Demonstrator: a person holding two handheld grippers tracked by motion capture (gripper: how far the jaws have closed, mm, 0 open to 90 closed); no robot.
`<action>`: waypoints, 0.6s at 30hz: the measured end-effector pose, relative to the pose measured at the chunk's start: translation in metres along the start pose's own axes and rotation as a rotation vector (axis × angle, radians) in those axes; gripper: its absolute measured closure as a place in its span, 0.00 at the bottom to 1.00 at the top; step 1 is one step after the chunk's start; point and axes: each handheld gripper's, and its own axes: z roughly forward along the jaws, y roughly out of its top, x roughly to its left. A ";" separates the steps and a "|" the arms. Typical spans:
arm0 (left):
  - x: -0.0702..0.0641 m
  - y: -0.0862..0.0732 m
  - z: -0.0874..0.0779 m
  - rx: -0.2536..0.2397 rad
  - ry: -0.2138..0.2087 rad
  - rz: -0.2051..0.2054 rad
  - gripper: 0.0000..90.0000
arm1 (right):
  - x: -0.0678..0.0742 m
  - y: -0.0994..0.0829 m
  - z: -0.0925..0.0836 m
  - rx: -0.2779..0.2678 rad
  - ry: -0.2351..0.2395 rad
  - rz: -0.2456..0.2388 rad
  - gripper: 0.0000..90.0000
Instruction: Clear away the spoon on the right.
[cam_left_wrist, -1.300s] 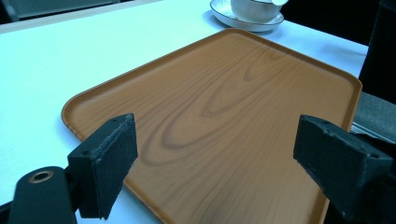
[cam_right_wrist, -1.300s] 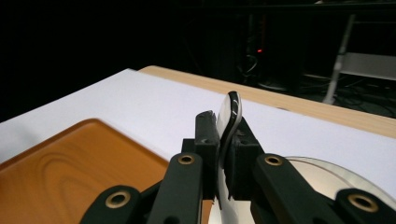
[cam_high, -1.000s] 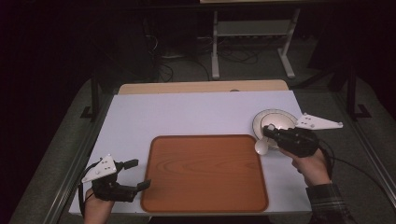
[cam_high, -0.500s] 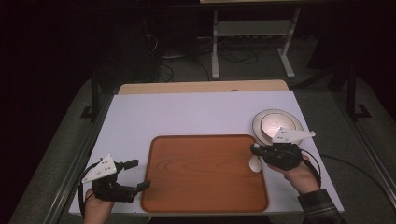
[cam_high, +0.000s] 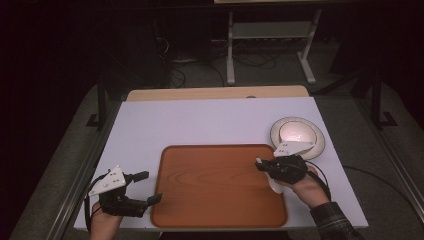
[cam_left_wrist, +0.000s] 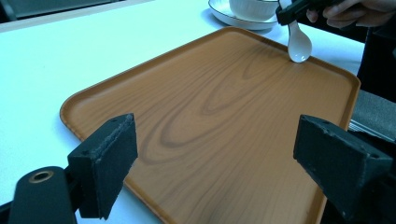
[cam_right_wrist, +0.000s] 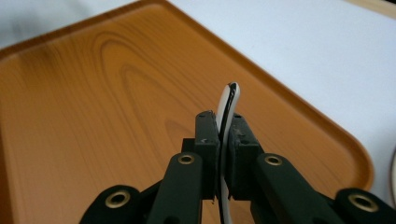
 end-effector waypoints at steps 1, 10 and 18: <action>0.000 0.000 0.000 0.001 0.000 0.000 0.15 | 0.001 0.000 0.002 0.001 0.005 -0.003 0.94; 0.000 0.000 0.000 0.001 -0.002 0.000 0.15 | 0.010 0.000 0.021 0.063 0.059 -0.042 0.93; 0.000 0.000 0.001 0.003 -0.004 -0.002 0.15 | 0.014 -0.002 0.038 0.132 0.098 -0.067 0.92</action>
